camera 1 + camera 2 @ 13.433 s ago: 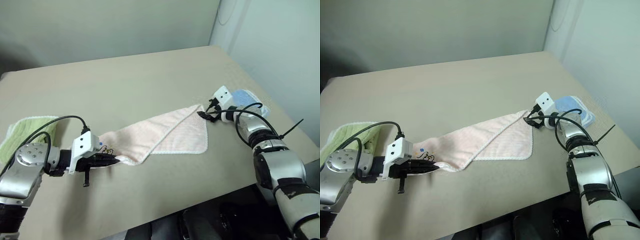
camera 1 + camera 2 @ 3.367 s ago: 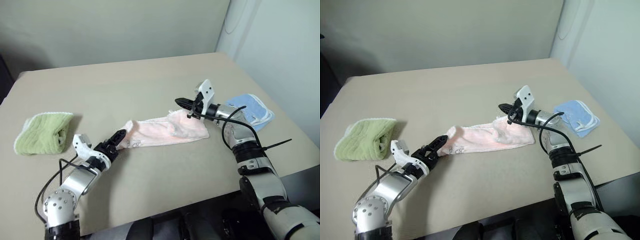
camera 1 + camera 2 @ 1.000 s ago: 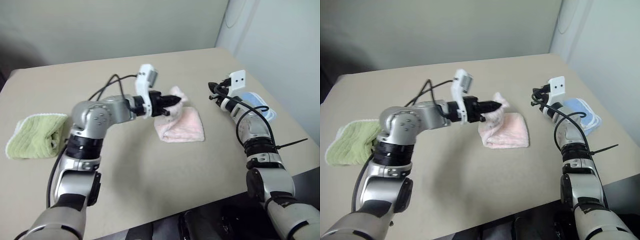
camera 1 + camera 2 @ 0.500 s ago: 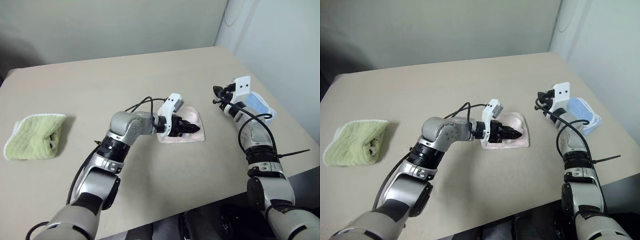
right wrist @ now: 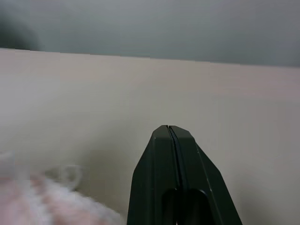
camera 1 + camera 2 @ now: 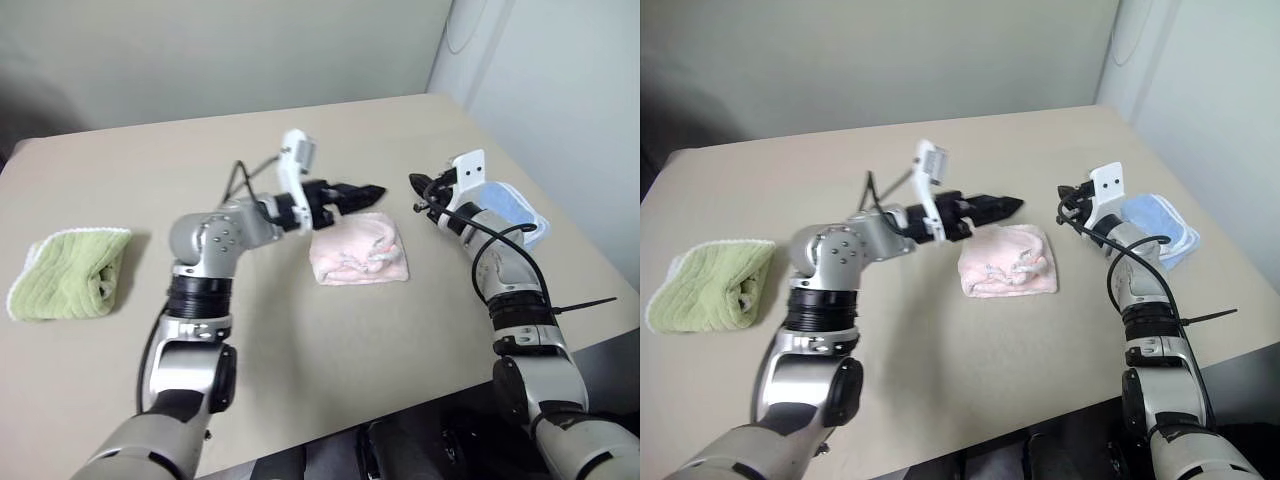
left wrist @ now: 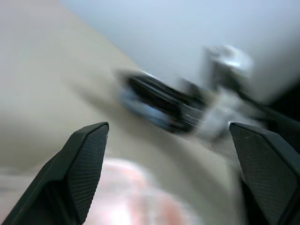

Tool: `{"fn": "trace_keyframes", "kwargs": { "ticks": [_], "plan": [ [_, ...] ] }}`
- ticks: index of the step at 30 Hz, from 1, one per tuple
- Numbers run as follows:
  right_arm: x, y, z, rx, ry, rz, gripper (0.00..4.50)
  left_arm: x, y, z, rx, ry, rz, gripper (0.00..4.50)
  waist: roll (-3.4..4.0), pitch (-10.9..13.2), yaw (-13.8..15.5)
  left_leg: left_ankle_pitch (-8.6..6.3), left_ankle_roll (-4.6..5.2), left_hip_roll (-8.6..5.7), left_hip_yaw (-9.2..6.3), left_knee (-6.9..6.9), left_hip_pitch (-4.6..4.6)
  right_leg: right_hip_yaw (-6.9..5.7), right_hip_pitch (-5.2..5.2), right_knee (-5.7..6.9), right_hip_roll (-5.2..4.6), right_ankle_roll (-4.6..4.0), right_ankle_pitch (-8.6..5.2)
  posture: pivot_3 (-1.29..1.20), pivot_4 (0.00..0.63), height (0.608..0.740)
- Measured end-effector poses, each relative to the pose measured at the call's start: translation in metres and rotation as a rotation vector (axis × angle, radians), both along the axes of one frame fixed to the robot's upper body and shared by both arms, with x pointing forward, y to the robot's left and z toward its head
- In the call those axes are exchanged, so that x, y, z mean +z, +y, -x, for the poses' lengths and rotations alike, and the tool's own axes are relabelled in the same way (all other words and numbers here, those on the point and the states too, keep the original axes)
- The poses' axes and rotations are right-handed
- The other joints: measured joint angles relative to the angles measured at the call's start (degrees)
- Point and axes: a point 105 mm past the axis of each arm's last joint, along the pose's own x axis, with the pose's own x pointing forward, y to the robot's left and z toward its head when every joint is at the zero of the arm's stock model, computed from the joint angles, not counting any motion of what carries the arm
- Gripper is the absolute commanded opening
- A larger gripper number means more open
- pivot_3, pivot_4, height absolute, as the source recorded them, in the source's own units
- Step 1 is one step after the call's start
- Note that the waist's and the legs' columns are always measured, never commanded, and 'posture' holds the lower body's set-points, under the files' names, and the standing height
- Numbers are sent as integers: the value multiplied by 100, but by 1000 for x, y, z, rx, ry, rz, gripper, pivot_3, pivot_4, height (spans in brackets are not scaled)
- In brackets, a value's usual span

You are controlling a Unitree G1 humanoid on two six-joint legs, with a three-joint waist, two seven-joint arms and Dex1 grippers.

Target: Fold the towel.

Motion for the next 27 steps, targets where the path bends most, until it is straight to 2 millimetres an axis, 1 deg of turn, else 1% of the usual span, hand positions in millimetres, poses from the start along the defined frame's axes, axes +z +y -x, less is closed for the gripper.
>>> {"fn": "trace_keyframes", "kwargs": {
  "ticks": [1, 2, 3, 4, 5, 6, 8, 9, 10, 12, 13, 14, 16, 18, 20, 23, 25, 27],
  "plan": [
    [0, 5, 6, 45, 6, 10, 0, -4, 15, -1, 45, -54, -63, 3857, 4, -2, -8, 0, 0, 0, 0, 0, 0, 3, 1, -5, 0, 0, 0, 0, 150, 740],
    [-1, 9, 11, 80, 16, 19, 0, -13, 26, -1, 71, -76, -118, 3544, 5, -3, -8, -1, 1, -3, 0, -1, 0, 3, 1, -10, 0, 0, -1, 0, 150, 740],
    [-2, 11, 15, 110, 30, 25, 0, -24, 32, 1, 78, -81, -162, 3191, 5, -3, -8, -1, 1, -3, 0, -1, -2, 3, 1, -15, 0, 1, -1, 0, 150, 740],
    [-4, 12, 19, 134, 47, 25, 0, -37, 34, 4, 66, -66, -186, 2793, 5, -3, 5, -1, 1, -4, -1, 3, -8, 2, 1, -16, 0, 2, -1, 0, 150, 740],
    [-5, 15, 21, 156, 64, 21, 0, -48, 32, 6, 48, -45, -191, 2407, 3, -2, 35, -1, 0, -7, -7, 9, -21, -1, -4, -16, -1, 8, 0, 0, 150, 740],
    [-5, 19, 25, 185, 78, 16, 0, -55, 27, 9, 26, -33, -178, 2095, 2, -2, 73, 0, -1, -7, -11, 18, -37, -2, -14, -16, -1, 14, 4, 0, 150, 740],
    [-7, 31, 34, 250, 96, 33, 0, -60, 16, 13, -18, -40, -175, 1324, 2, -2, 108, 0, 0, -8, -15, 36, -44, -3, -13, -15, -2, 19, 8, 0, 150, 740],
    [-11, 36, 38, 274, 107, 46, 0, -62, 10, 14, -39, -53, -188, 926, 2, -2, 113, -1, 2, -8, -17, 39, -43, -3, -7, -15, -3, 21, 10, 0, 150, 740],
    [-18, 39, 40, 289, 129, 55, 0, -65, 4, 15, -57, -64, -203, 625, 1, -3, 115, -3, 4, -9, -20, 47, -40, -4, 1, -15, -3, 23, 12, 0, 150, 740],
    [-36, 39, 43, 291, 182, 67, 0, -74, -7, 15, -81, -69, -226, 625, 1, -2, 117, -11, 18, -9, -21, 58, -39, -5, 6, -15, -3, 27, 21, 0, 150, 740],
    [-47, 37, 44, 284, 215, 77, 0, -81, -12, 13, -82, -55, -229, 625, 1, -3, 117, -24, 42, -8, -22, 67, -36, -5, 10, -13, -4, 27, 25, 0, 150, 740],
    [-59, 36, 44, 277, 249, 87, 0, -90, -14, 11, -80, -40, -245, 625, 1, -2, 111, -40, 70, -6, -21, 75, -37, -6, 9, -13, -4, 25, 31, 0, 150, 740],
    [-82, 32, 46, 265, 318, 100, 0, -109, -17, 6, -68, -16, -300, 625, 2, -3, 104, -41, 73, -5, -22, 91, -35, -7, 12, -5, -3, 26, 37, 0, 150, 740],
    [-100, 32, 45, 249, 354, 139, 0, -131, -17, 2, -53, 1, -372, 625, 3, -3, 87, -43, 78, -5, -22, 97, -24, -6, 22, -6, -3, 27, 45, 0, 150, 740],
    [-106, 34, 42, 238, 339, 166, 0, -138, -20, -1, -48, -20, -394, 625, 5, -16, 76, -45, 83, -6, -24, 99, -6, -6, 44, -10, -3, 30, 48, 0, 150, 740],
    [-111, 33, 38, 219, 331, 189, 0, -145, -22, -4, -39, -32, -403, 625, 5, -22, 76, -55, 102, -7, -24, 96, 80, -6, 137, -29, -3, 29, 47, 0, 150, 740],
    [-110, 33, 38, 215, 321, 190, 0, -145, -22, -3, -32, -34, -382, 625, 5, -22, 76, -60, 109, -9, -22, 96, 88, -6, 153, -40, -4, 27, 46, 0, 150, 740],
    [-107, 32, 38, 215, 311, 182, 0, -145, -19, -2, -15, -12, -322, 625, 6, -22, 77, -60, 109, -10, -19, 98, 84, -5, 150, -42, -4, 26, 46, 0, 150, 740]
  ]
}}
